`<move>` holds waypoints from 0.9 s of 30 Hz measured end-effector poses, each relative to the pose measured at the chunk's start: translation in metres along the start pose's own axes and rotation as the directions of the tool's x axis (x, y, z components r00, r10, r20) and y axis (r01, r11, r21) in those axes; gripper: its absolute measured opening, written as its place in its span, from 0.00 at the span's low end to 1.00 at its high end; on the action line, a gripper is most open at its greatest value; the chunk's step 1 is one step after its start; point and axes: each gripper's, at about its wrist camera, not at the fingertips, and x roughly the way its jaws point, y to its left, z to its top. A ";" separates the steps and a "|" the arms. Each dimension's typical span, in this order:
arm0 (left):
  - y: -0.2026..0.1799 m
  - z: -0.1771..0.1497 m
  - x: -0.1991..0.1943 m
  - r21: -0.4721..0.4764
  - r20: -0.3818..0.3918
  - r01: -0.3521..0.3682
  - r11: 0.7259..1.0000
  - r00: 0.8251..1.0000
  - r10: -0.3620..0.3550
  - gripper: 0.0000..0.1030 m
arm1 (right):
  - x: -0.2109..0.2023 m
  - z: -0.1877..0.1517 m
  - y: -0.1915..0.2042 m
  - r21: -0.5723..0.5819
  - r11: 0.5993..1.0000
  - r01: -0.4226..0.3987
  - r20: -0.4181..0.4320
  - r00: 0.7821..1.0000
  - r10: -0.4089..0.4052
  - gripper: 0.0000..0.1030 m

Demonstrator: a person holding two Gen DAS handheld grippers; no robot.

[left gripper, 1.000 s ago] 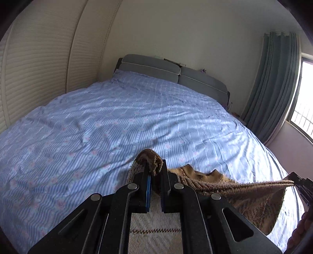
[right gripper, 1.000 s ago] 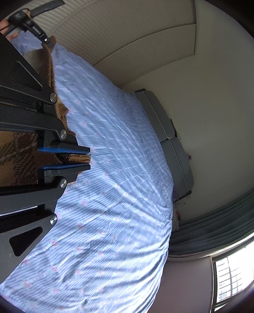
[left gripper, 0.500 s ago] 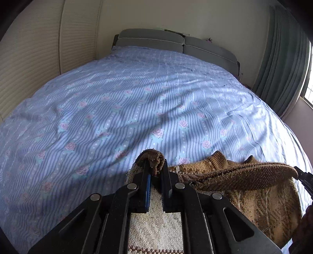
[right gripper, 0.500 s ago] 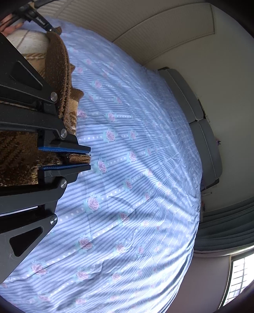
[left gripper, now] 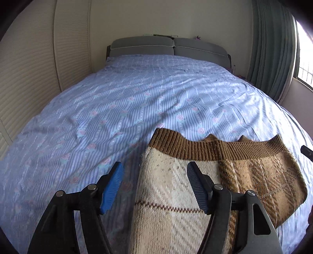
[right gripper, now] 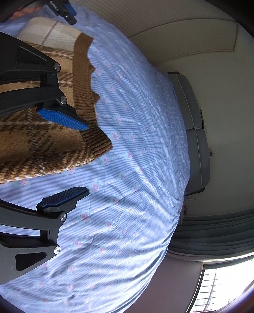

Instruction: Fold small clothes

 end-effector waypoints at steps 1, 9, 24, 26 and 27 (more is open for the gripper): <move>0.003 -0.005 0.000 -0.010 -0.014 0.002 1.000 1.000 -0.002 0.65 | -0.002 -0.004 0.001 -0.008 1.000 0.007 -0.010 1.000 -0.007 0.59; 0.015 -0.045 0.007 -0.062 -0.120 -0.009 0.998 0.993 0.001 0.69 | -0.008 -0.041 -0.006 0.035 0.998 0.060 -0.095 0.994 -0.056 0.59; 0.002 -0.045 -0.012 -0.039 -0.013 -0.107 0.994 0.994 0.106 0.75 | 0.003 -0.054 -0.020 0.028 0.984 0.173 -0.131 0.977 -0.168 0.59; -0.007 -0.033 -0.019 -0.024 0.019 -0.086 0.996 0.996 0.086 0.75 | -0.003 -0.045 -0.017 0.043 0.989 0.141 -0.096 0.986 -0.136 0.59; -0.012 -0.026 -0.020 -0.019 0.031 -0.067 0.998 0.997 0.067 0.75 | -0.005 -0.039 -0.014 0.046 0.991 0.122 -0.081 0.990 -0.118 0.59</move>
